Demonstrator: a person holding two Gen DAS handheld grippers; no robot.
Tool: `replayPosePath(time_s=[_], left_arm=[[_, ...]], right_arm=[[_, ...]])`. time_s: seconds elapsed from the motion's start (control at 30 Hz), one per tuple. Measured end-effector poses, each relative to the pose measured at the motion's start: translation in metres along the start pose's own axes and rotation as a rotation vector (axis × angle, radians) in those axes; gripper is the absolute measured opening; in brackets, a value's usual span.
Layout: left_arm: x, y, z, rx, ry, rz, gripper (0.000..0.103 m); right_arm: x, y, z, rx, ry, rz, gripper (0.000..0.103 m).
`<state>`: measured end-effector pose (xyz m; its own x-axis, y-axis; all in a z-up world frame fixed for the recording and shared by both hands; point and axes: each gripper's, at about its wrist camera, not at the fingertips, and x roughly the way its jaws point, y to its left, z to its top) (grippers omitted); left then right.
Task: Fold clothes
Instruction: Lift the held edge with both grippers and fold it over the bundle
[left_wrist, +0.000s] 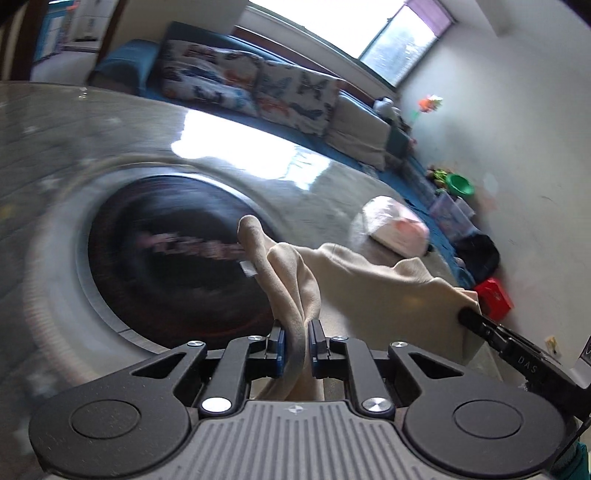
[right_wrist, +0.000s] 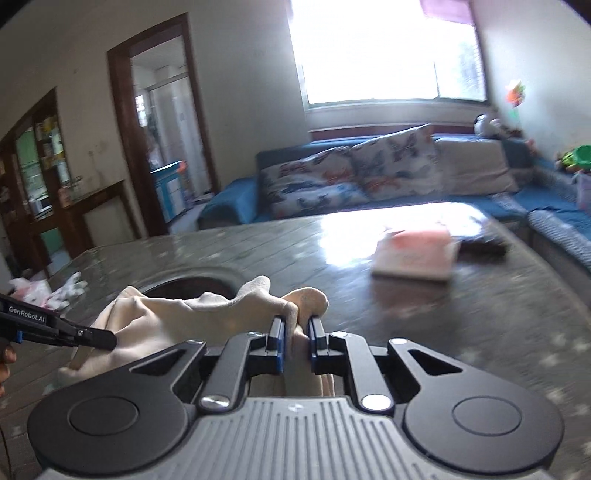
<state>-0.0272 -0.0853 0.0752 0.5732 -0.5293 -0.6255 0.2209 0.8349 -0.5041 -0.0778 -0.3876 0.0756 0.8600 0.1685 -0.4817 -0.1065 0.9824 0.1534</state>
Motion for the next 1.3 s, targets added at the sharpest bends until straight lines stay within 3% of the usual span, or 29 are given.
replayPosePath(time_s=[0.33, 0.57, 0.77, 1.3], left_arm=[[0.065, -0.077, 0.013, 0.094, 0.059, -0.058, 0.014], [0.101, -0.109, 0.016, 0.135, 0.098, -0.068, 0.013], [0.127, -0.119, 0.013, 0.139, 0.143, -0.051, 0.013], [0.155, -0.108, 0.008, 0.135, 0.199, 0.008, 0.014]], right_arm=[[-0.014, -0.069, 0.026, 0.009, -0.041, -0.175, 0.011], [-0.007, -0.114, 0.029, 0.038, -0.021, -0.257, 0.011], [0.009, -0.139, 0.02, 0.069, 0.015, -0.288, 0.011], [0.049, -0.161, 0.0, 0.091, 0.104, -0.32, 0.014]])
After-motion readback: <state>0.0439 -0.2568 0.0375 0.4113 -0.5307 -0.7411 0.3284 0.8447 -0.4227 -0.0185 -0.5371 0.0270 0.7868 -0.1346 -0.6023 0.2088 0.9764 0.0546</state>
